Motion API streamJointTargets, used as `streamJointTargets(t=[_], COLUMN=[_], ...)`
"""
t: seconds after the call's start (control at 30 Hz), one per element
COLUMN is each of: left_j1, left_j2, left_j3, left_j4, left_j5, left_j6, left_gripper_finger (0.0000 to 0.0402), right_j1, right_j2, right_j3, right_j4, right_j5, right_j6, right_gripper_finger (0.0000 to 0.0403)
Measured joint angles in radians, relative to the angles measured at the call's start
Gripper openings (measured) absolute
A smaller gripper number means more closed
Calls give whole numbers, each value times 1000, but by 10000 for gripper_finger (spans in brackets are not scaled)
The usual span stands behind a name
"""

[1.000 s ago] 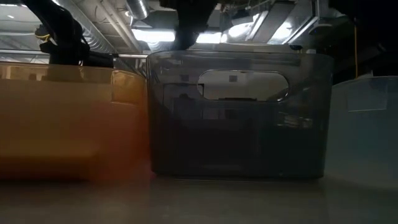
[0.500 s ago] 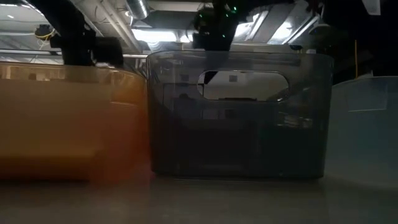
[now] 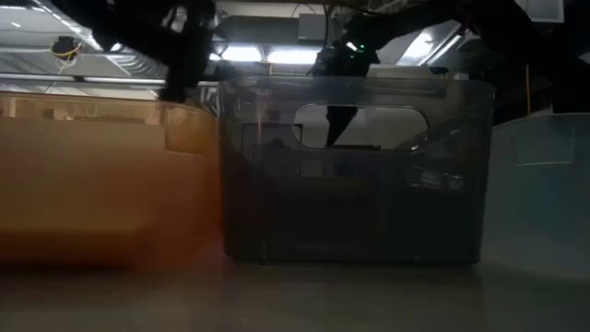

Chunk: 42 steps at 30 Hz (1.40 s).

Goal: Sort blocks
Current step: Put the brown block into the black bin, then put the blue block into the pink bin

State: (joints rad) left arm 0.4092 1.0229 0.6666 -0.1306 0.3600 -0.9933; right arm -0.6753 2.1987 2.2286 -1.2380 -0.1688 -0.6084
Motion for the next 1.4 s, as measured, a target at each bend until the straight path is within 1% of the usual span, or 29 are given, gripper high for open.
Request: streamJointTargets(t=[0.07,0.13,0.23,0.37,0.53,0.63,0.73,0.83,0.93,1.1,1.2,1.33,1.4], left_j1=[-73,-149,-254,-357,-440,-478,-513,-540,-556,-560,-560,-560,-559], left_j2=[13,31,62,114,207,285,378,473,549,635,666,675,675], left_j3=[0,0,0,0,0,-1,-1,7,29,54,65,66,66], left_j4=[130,237,347,384,388,472,601,683,695,697,696,695,704], left_j5=[-18,-48,-101,-175,-192,-197,-218,-222,-221,-223,-223,-223,-222], left_j6=[26,89,188,275,337,341,351,374,359,209,161,154,154], left_gripper_finger=[94,95,96,96,97,97,97,97,102,130,154,184,192], right_j1=[-26,-57,-106,-160,-199,-206,-203,-201,-201,-201,-201,-201,-201], right_j2=[0,0,0,0,0,0,0,0,0,0,0,0,0], right_j3=[0,0,0,0,0,0,0,0,0,0,0,0,0], right_j4=[12,24,53,80,82,81,81,82,81,73,64,57,56], right_j5=[-1,-1,0,0,0,0,-1,-27,-102,-208,-238,-252,-258], right_j6=[-20,-30,-32,-28,-27,-26,-26,-25,-25,-25,-25,-25,-25], right_gripper_finger=[207,207,207,207,207,207,207,207,207,207,207,207,207])
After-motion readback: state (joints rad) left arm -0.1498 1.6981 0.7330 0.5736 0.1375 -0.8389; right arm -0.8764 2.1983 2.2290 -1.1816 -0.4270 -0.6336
